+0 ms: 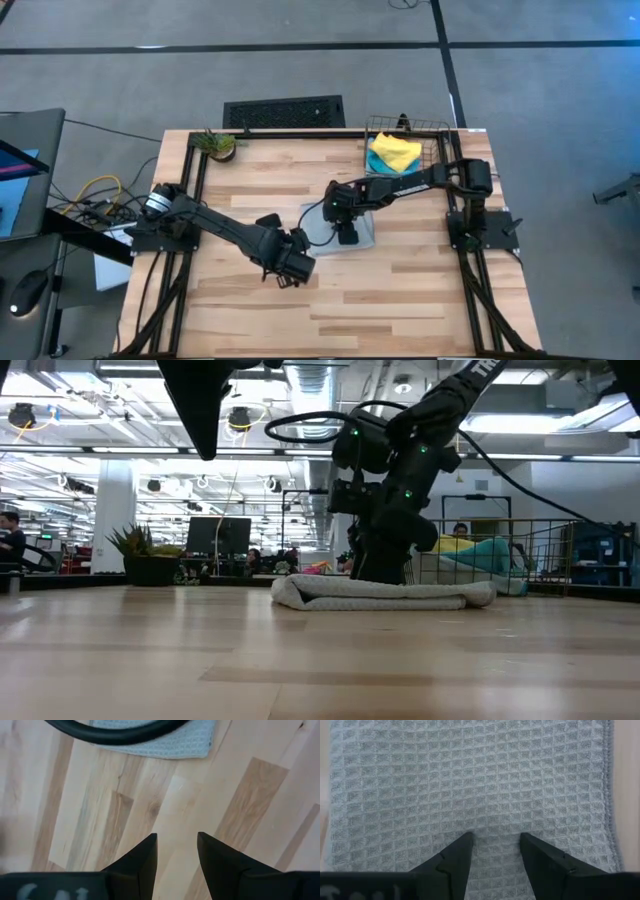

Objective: Fold microfiber towels
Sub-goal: Put the folded gray microfiber cloth into the wire basket

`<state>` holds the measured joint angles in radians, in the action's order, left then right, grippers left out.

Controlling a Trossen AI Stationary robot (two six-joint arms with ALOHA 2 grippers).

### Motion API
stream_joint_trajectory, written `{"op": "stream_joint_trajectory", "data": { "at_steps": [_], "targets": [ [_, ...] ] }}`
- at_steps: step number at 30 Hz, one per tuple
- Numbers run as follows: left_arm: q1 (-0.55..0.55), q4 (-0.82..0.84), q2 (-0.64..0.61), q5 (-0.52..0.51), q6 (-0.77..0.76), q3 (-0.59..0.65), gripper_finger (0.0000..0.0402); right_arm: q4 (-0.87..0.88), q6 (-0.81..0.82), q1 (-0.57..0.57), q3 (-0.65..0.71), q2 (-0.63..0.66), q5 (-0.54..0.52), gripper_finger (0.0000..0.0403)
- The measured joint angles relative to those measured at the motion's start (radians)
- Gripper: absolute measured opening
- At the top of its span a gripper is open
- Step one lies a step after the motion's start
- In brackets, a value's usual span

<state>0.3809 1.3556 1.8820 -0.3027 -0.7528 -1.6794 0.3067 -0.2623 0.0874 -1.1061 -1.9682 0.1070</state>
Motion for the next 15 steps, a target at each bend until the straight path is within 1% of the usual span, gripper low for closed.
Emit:
{"op": "stream_joint_trajectory", "data": {
  "at_steps": [2, 4, 6, 11, 12, 13, 15],
  "targets": [
    [0.000, 0.000, 0.000, -0.001, 0.001, 0.000, 0.0132, 0.002, 0.000, 0.000, 0.000, -0.001, -0.003, 0.0187],
    [0.000, 0.000, 0.000, 0.000, 0.004, 0.000, 0.0132, 0.003, 0.000, 0.000, 0.001, 0.002, -0.003, 0.0168],
    [0.000, 0.000, 0.000, 0.000, 0.004, 0.000, 0.0132, 0.006, 0.000, -0.001, 0.001, 0.002, -0.003, 0.0137],
    [0.000, 0.000, 0.000, 0.000, 0.004, 0.000, 0.0132, 0.010, 0.020, 0.009, -0.001, 0.003, -0.006, 0.0037],
    [0.000, 0.000, 0.000, 0.000, 0.004, 0.000, 0.0132, 0.011, 0.028, 0.011, -0.001, 0.004, -0.013, 0.0022],
    [0.000, 0.000, 0.000, 0.000, 0.004, 0.000, 0.0132, 0.011, 0.031, 0.013, -0.001, 0.004, -0.013, 0.0016],
    [0.000, 0.000, 0.000, 0.000, 0.004, 0.000, 0.0132, 0.011, 0.033, 0.015, -0.001, 0.004, -0.010, 0.0018]
  ]
}}
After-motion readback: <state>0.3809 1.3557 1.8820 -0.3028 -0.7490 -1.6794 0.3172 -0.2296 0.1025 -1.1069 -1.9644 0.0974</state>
